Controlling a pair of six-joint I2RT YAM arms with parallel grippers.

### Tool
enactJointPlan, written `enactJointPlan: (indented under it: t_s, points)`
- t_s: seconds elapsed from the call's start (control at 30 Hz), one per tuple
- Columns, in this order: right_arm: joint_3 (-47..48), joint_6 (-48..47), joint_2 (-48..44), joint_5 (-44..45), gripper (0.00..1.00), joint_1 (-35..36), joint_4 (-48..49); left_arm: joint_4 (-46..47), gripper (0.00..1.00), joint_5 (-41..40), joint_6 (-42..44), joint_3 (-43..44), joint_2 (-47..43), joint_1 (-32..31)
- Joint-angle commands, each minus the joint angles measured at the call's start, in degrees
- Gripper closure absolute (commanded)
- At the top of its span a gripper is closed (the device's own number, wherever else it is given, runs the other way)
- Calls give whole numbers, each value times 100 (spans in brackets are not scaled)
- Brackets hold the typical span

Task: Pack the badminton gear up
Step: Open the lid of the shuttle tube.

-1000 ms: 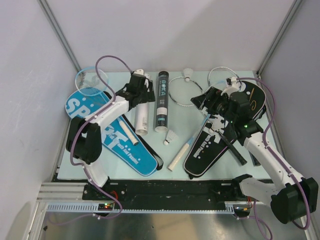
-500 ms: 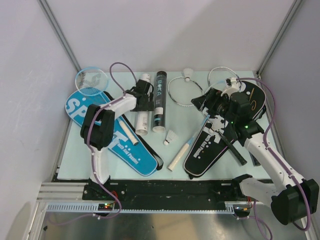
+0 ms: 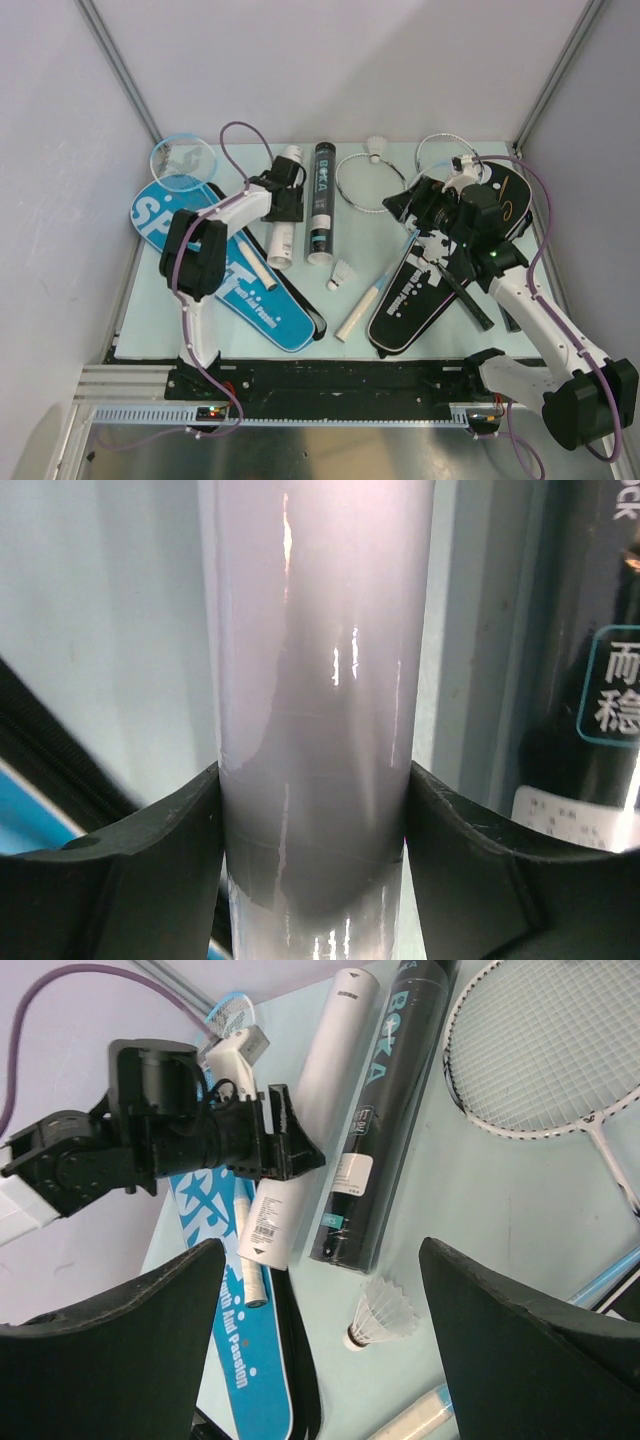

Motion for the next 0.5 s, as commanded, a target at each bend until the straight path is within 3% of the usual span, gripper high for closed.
enactJointPlan:
  t_s: [0.0, 0.2, 0.47]
  points:
    - [15, -94, -198, -67, 16, -13, 30, 89, 48, 18, 359, 146, -1166, 26]
    - [15, -205, -234, -326, 17, -14, 44, 76, 52, 383, 860, -145, -2247, 23]
    - [15, -763, -316, -1298, 18, -95, 235, 83, 54, 2569, 2045, -1249, -4008, -22]
